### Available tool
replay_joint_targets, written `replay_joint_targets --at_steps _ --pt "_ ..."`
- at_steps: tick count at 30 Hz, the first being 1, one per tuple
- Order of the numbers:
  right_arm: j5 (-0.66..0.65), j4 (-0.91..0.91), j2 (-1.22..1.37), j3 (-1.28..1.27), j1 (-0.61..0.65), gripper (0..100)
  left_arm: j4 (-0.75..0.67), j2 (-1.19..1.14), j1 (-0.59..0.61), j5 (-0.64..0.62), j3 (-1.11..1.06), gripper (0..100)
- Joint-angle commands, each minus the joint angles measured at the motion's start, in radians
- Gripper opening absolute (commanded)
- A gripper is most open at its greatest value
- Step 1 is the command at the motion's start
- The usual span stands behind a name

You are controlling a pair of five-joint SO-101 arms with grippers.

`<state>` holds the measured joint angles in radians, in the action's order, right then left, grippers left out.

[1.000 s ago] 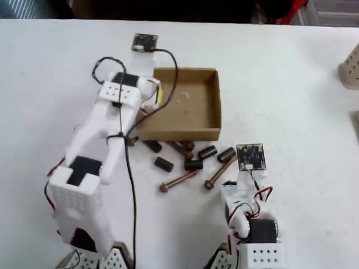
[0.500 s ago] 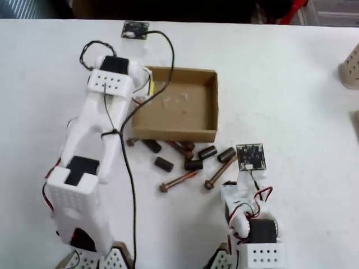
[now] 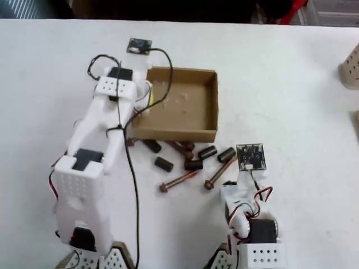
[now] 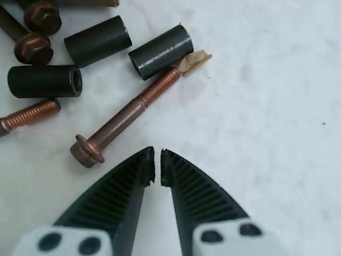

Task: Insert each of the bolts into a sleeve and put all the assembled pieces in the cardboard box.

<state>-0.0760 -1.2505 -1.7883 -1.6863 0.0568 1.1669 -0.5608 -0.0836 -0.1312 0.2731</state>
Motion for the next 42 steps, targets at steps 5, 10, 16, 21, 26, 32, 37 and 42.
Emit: replay_joint_targets --at_steps 5,10,16,21,26,32,37,42 --pt "-0.009 0.012 -0.010 -0.003 -0.007 1.8 -0.037 0.048 0.012 0.012 0.008 4" --pt "-0.009 0.010 -0.010 -0.003 -0.007 1.8 -0.091 0.139 0.042 0.005 0.006 2" --pt "-0.009 0.010 -0.010 -0.003 -0.007 1.8 -0.176 0.208 0.094 -0.124 0.002 2" --pt "-0.009 0.010 -0.010 -0.003 -0.007 1.8 -0.278 0.203 0.137 -0.143 -0.017 2" --pt "-0.009 0.010 -0.010 -0.003 -0.007 1.8 -0.456 0.205 0.114 -0.129 -0.198 2" --pt "-0.009 0.010 -0.010 -0.003 -0.007 1.8 -0.582 0.213 0.064 0.063 -0.384 2" --pt "-0.009 0.010 -0.010 -0.003 -0.007 1.8 -0.578 0.216 0.021 0.163 -0.439 2" --pt "-0.009 0.010 -0.010 -0.003 -0.007 1.8 -0.578 0.217 -0.010 0.224 -0.468 2"
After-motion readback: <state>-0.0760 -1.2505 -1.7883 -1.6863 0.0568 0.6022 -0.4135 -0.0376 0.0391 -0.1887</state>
